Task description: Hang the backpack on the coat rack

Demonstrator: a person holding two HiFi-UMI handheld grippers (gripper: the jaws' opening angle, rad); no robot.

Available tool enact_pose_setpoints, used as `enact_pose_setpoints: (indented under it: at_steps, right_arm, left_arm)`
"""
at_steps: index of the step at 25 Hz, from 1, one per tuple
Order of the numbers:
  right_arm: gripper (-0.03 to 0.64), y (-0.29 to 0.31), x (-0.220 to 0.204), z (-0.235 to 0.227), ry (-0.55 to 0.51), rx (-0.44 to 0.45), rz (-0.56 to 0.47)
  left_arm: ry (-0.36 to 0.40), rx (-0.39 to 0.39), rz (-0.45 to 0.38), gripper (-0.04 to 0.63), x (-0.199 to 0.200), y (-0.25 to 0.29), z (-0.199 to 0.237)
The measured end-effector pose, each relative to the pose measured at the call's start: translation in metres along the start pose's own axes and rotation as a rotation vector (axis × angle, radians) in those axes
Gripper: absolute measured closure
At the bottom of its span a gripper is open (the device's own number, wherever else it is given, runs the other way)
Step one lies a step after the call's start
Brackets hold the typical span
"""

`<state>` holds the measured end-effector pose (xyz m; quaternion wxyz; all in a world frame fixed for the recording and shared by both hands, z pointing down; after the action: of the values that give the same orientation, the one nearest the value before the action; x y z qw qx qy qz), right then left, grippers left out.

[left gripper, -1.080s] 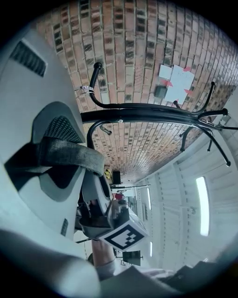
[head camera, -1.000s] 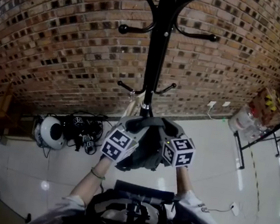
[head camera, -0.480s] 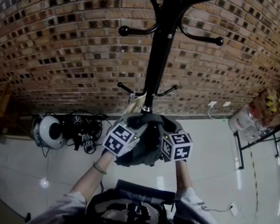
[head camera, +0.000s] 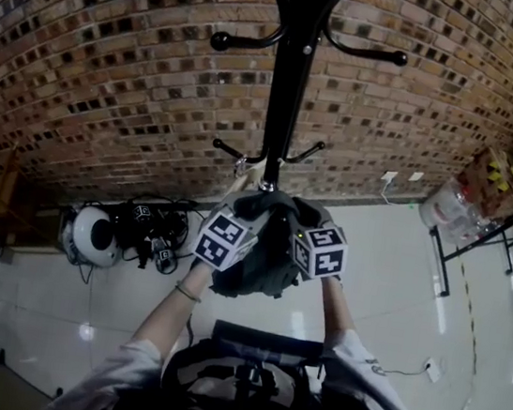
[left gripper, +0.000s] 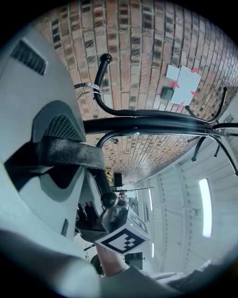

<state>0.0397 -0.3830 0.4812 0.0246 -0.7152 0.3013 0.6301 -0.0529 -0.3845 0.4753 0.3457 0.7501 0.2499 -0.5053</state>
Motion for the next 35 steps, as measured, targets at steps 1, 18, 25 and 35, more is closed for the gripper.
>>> enact_pose_setpoints:
  at_steps: [1,18,25,35]
  right_arm:
    - [0.543,0.000,-0.001,0.001,-0.022,-0.014,0.006]
    - [0.463,-0.064,-0.013,0.018,0.071,-0.036,-0.037]
    - [0.548,-0.107,-0.048,0.038,0.082,-0.036,-0.053]
    - [0.607,-0.197,-0.091,0.067,0.152,0.048,-0.072]
  left_arm:
    - [0.001,0.007,-0.001,0.480,-0.001,0.000,0.000]
    - [-0.266,0.129,-0.076,0.431,-0.014,-0.077,-0.023]
    - [-0.236,0.180,-0.065,0.571,-0.010,-0.112,-0.072]
    - [-0.313,0.242,-0.077,0.586,0.003,-0.157,-0.163]
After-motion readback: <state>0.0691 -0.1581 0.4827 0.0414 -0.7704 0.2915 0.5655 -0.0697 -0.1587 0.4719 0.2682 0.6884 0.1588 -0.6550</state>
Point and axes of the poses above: the fingertips, and each gripper's own axes: y forward along the fingers, z to its left, x out of its top, the point moved 4 cm from there along -y, backward along the fingers, and after that the axes turned 12 degrees about y, right-handed, at the moved point
